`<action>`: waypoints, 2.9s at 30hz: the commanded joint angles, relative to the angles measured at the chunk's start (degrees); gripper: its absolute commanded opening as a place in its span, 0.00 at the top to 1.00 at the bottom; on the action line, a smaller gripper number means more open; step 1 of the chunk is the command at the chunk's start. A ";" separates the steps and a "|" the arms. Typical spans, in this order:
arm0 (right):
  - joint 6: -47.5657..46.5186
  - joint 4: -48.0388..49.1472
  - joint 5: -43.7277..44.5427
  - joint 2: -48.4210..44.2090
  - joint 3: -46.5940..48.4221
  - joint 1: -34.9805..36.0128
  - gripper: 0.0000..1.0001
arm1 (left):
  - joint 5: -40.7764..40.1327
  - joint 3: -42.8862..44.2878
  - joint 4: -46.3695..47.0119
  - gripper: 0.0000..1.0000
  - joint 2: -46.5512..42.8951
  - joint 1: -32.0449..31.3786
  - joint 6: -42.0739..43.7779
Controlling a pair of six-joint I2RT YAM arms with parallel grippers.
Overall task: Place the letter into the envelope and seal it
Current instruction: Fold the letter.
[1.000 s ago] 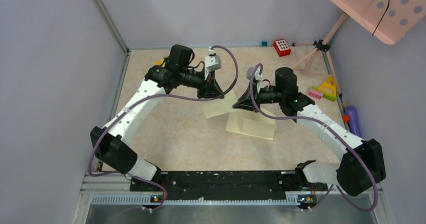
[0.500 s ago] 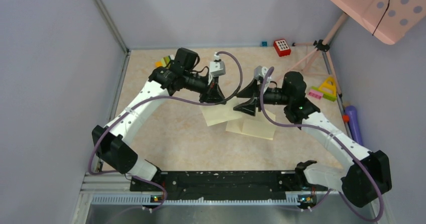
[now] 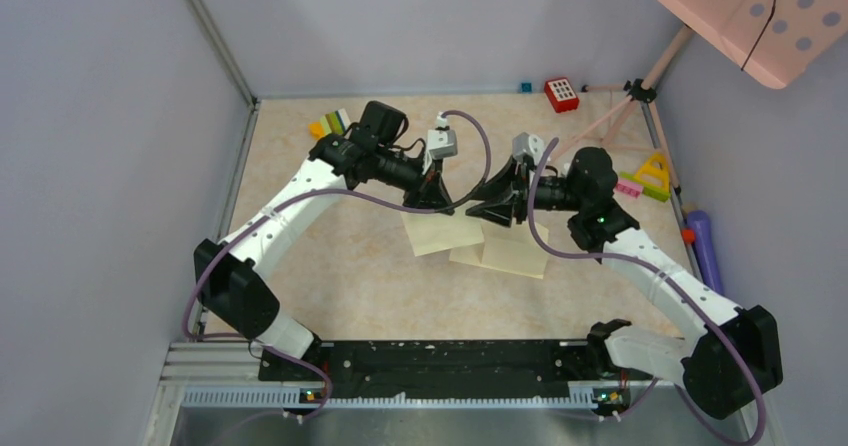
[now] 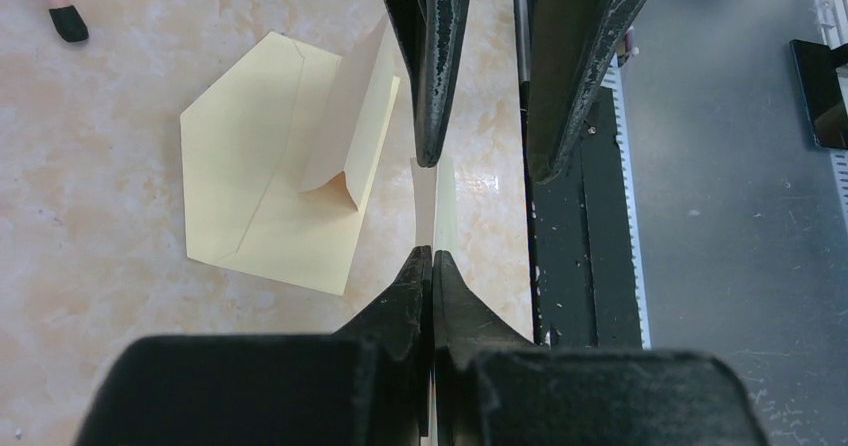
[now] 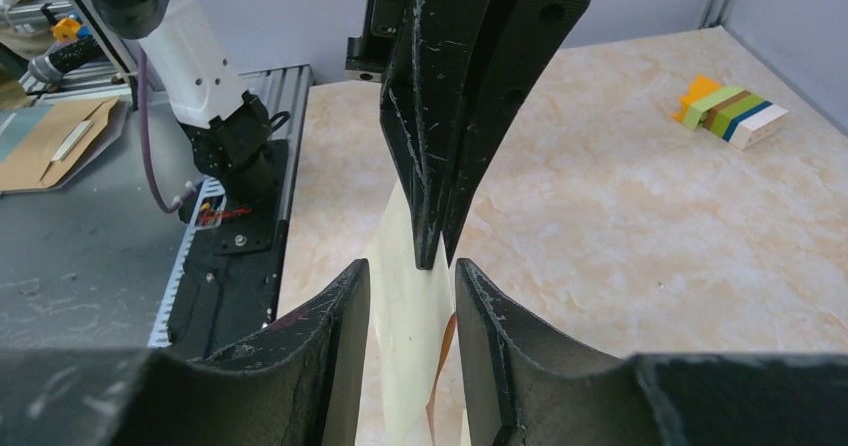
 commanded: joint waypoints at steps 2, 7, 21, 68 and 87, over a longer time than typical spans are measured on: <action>-1.28 1.08 -2.38 0.64 0.51 -0.21 0.64 | 1.33 -0.66 0.18 1.00 -1.29 -0.36 1.13; -0.72 1.09 -2.40 2.10 1.04 -0.16 0.64 | 1.93 -0.96 -0.29 1.00 -1.71 -0.47 2.05; -1.67 -1.06 -2.45 2.65 1.74 -0.29 0.92 | 0.94 -1.13 -1.54 1.00 -3.02 -0.89 4.59; -3.81 -4.69 -0.09 3.82 3.09 -0.73 1.00 | -2.09 4.82 4.56 0.92 1.31 -3.05 -6.62; -6.22 -6.22 0.73 0.77 3.35 -1.16 1.00 | -8.60 4.28 -7.64 0.84 0.16 -2.05 4.24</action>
